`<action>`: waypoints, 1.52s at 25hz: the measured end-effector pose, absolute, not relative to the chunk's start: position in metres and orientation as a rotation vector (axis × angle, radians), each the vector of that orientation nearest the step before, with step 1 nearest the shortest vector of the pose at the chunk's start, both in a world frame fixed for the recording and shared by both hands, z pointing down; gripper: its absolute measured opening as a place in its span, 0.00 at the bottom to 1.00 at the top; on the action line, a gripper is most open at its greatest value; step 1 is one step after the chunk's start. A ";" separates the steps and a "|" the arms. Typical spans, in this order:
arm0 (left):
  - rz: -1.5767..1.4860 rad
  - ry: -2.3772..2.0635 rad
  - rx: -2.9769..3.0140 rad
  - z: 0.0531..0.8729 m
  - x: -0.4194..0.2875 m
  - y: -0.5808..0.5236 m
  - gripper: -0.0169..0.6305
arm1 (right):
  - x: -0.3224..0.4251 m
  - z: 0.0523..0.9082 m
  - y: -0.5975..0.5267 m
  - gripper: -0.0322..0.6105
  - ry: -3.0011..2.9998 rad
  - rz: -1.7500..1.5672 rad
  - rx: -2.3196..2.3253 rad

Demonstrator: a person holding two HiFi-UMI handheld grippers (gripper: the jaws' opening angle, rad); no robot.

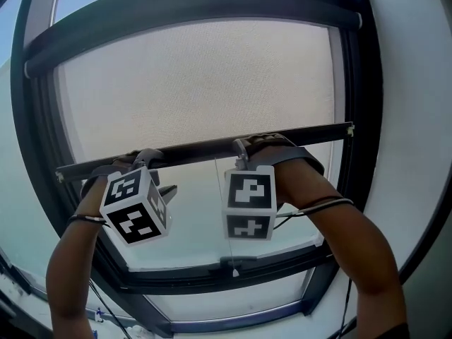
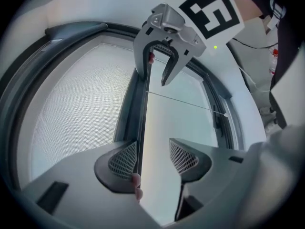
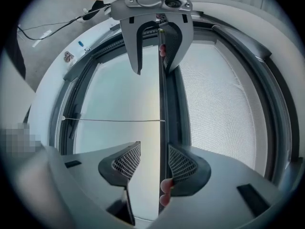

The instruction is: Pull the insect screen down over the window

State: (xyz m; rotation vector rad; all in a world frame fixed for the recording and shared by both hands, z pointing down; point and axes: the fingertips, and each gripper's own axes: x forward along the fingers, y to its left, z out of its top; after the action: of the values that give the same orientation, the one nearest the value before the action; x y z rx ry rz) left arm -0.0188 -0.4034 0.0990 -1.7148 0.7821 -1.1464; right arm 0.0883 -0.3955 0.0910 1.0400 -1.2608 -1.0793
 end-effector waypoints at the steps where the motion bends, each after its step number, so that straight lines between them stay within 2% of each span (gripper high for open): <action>1: -1.145 0.780 -1.720 0.103 -0.019 -0.403 0.36 | 0.088 0.095 -0.395 0.34 -1.267 -1.074 1.039; 9: -1.138 0.778 -1.735 0.123 -0.019 -0.399 0.36 | 0.088 0.115 -0.391 0.34 -1.278 -1.048 1.044; 38: -1.210 0.749 -1.924 0.325 -0.010 -0.403 0.36 | 0.090 0.317 -0.396 0.34 -1.530 -0.865 0.961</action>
State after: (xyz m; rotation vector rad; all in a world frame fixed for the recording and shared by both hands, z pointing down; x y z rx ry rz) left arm -0.0098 -0.4033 0.3251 -1.9241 0.7495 -1.2100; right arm 0.0904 -0.3955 0.3168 0.9610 -1.5301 -0.8650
